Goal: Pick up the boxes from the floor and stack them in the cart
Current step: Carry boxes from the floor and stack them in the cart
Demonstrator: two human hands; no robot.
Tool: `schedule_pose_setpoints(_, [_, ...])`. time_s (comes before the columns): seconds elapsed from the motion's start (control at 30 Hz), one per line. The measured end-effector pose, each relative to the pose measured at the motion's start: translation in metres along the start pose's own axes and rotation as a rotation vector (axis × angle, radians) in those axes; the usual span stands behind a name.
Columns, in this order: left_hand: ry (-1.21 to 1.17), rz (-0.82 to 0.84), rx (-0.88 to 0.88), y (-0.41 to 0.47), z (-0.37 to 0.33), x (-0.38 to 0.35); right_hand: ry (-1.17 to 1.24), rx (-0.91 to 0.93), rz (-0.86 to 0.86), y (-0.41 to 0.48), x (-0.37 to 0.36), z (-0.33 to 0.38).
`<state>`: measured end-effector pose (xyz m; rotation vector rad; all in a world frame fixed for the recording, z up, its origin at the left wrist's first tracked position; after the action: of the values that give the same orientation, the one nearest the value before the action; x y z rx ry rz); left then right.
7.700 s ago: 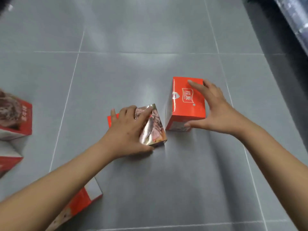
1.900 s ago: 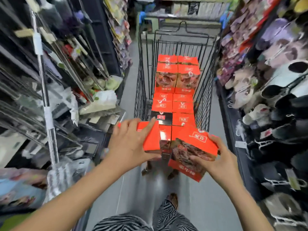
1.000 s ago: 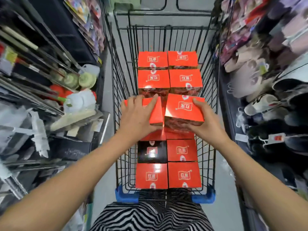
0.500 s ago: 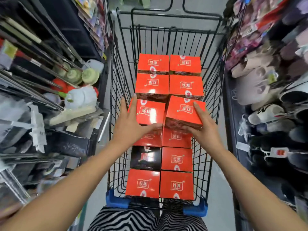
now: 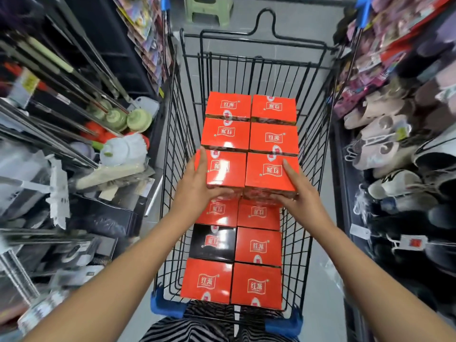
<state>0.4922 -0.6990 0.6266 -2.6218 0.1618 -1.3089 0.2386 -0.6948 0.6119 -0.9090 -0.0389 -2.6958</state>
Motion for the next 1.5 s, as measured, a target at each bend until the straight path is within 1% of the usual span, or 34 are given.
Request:
schedule_pose_setpoints(0.13, [0.014,0.034,-0.004,0.008,0.001,0.000,-0.054,-0.010,0.017,-0.004,0.002,0.002])
schedule_pose_setpoints(0.23, [-0.085,0.066,-0.009,0.008,0.003,0.003,0.121,-0.114,0.014,-0.002,0.006,0.009])
schedule_pose_setpoints(0.3, [-0.234,0.074,0.047,0.011,0.007,0.006,0.268,-0.192,-0.035,0.003,0.007,0.009])
schedule_pose_setpoints(0.43, [-0.684,0.056,0.239,0.029,0.019,0.003,0.496,-0.294,-0.147,0.016,0.004,0.002])
schedule_pose_setpoints(0.47, [-0.731,0.056,0.258,0.032,0.019,0.001,0.529,-0.308,-0.157,0.021,0.004,0.002])
schedule_pose_setpoints(0.53, [-0.745,0.040,0.230,0.038,0.018,-0.004,0.532,-0.307,-0.148,0.029,0.002,0.002])
schedule_pose_setpoints(0.6, [-0.759,0.026,0.185,0.041,0.018,-0.006,0.480,-0.295,-0.142,0.033,0.001,0.003])
schedule_pose_setpoints(0.7, [-0.767,0.022,0.130,0.044,0.019,-0.009,0.420,-0.268,-0.184,0.032,0.002,0.002])
schedule_pose_setpoints(0.83, [-0.837,-0.079,0.118,0.041,0.022,-0.014,0.436,-0.272,-0.258,0.026,0.001,0.002])
schedule_pose_setpoints(0.93, [-0.845,-0.136,0.129,0.039,0.022,-0.013,0.442,-0.291,-0.276,0.025,-0.001,0.003])
schedule_pose_setpoints(1.07, [-0.810,-0.117,0.139,0.037,0.016,-0.010,0.423,-0.298,-0.241,0.027,0.002,0.005])
schedule_pose_setpoints(1.17, [-0.782,-0.058,0.125,0.038,0.015,-0.006,0.428,-0.311,-0.198,0.026,0.004,0.008])
schedule_pose_setpoints(1.23, [-0.744,-0.018,0.121,0.037,0.016,-0.004,0.368,-0.320,-0.206,0.023,0.008,0.011])
schedule_pose_setpoints(1.27, [-0.731,-0.011,0.123,0.034,0.014,0.000,0.294,-0.317,-0.235,0.021,0.011,0.012])
schedule_pose_setpoints(1.37, [-0.703,-0.045,0.101,0.018,0.005,0.017,0.077,-0.263,-0.315,0.010,0.021,0.025])
schedule_pose_setpoints(1.43, [-0.649,-0.088,0.080,-0.001,-0.001,0.029,0.039,-0.190,-0.363,-0.002,0.022,0.044])
schedule_pose_setpoints(1.5, [-0.556,-0.131,0.061,-0.025,-0.002,0.038,0.051,-0.084,-0.406,-0.017,0.017,0.065])
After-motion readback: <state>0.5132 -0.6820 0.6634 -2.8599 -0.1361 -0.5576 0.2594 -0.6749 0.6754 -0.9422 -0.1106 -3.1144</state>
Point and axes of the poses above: each hand's wrist, its own y-axis towards the middle knuckle, its own x-axis out of the back of the hand, z = x × y, the point moved 5 cm from there along y, towards the middle knuckle, and after that the axes turned 2 degrees about z, right-handed, at the moved point
